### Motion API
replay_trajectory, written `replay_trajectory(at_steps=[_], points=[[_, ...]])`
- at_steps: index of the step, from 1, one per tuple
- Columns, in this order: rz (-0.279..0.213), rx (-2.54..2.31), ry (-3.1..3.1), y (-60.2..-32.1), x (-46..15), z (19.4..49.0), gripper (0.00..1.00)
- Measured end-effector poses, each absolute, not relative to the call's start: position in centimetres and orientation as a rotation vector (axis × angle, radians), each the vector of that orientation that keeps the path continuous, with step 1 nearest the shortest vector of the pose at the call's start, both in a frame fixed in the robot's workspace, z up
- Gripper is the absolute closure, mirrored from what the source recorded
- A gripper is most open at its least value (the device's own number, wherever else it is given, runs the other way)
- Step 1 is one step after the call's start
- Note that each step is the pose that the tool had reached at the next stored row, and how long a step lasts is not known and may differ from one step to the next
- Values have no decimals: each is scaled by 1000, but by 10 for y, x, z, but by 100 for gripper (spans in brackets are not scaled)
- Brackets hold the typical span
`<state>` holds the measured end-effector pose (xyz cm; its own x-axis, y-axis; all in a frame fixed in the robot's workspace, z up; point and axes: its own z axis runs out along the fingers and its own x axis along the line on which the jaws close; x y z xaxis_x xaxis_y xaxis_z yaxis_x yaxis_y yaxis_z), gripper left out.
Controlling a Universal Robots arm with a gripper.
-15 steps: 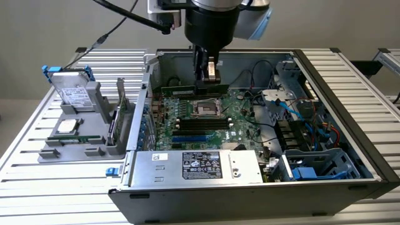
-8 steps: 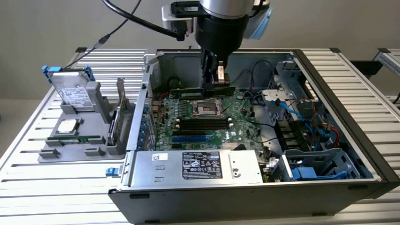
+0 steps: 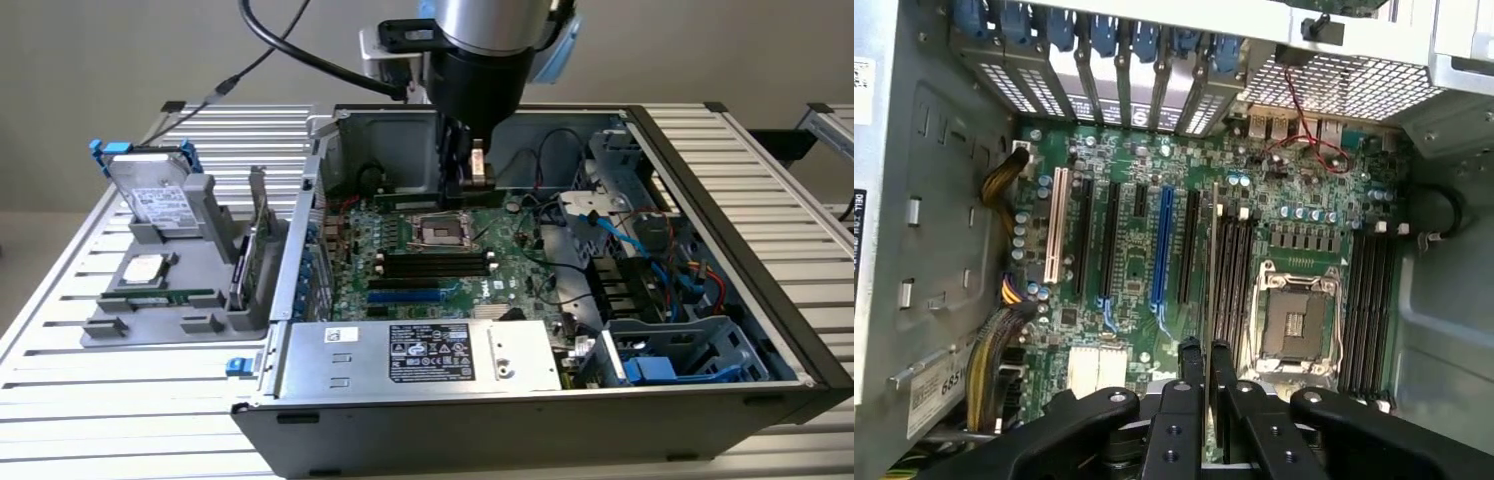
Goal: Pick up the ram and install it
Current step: 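Pick up the ram and move it above insertion slot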
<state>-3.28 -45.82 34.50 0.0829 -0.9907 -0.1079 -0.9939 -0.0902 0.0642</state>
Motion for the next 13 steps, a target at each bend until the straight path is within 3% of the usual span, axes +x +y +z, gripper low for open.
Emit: replay_trajectory(at_steps=[13], points=[[167,-2307,2135,-447,-32,331,86]])
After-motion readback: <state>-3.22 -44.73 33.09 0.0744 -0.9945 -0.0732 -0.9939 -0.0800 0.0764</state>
